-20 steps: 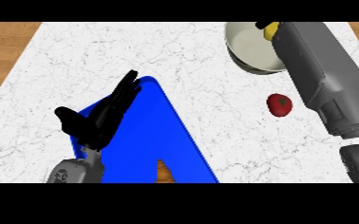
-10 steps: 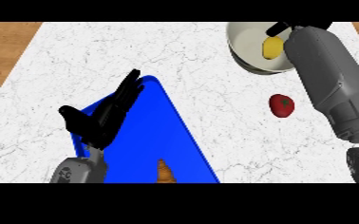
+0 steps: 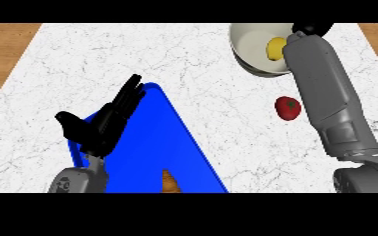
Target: Pick the lemon from the plate and place it in the bowl
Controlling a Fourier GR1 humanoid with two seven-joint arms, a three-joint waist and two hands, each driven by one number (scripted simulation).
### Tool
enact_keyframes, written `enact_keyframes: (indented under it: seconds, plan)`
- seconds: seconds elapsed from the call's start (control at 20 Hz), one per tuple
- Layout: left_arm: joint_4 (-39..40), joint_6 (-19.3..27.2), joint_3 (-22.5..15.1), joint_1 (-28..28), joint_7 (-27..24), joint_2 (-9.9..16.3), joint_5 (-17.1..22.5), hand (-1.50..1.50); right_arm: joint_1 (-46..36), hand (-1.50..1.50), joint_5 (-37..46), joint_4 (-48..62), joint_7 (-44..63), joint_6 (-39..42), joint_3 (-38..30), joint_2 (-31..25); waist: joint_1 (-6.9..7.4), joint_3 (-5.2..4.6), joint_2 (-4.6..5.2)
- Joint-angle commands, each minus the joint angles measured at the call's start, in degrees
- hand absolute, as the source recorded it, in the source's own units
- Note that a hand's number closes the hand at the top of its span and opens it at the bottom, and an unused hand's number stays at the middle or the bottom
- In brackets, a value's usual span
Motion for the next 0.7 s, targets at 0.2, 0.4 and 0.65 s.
enact_keyframes:
  seconds: [0.2,0.4,0.65]
  plan:
    - [-0.3,0.0,1.3,3.1,-0.3,1.0,0.2,0.00,11.6,-1.50,-8.0,-22.9,-4.2,-4.6,11.0,10.6,-2.43,-0.21,-1.86]
    - [0.6,0.4,2.7,1.5,0.1,1.1,1.0,0.00,20.7,-1.50,-7.2,-34.7,-2.2,-7.1,22.6,10.7,-3.46,-0.25,-2.09]
    - [-0.5,0.1,1.8,2.2,0.7,1.0,0.9,0.00,32.9,1.50,-3.7,-43.5,3.0,-12.1,37.6,10.8,-3.40,-0.31,-2.58]
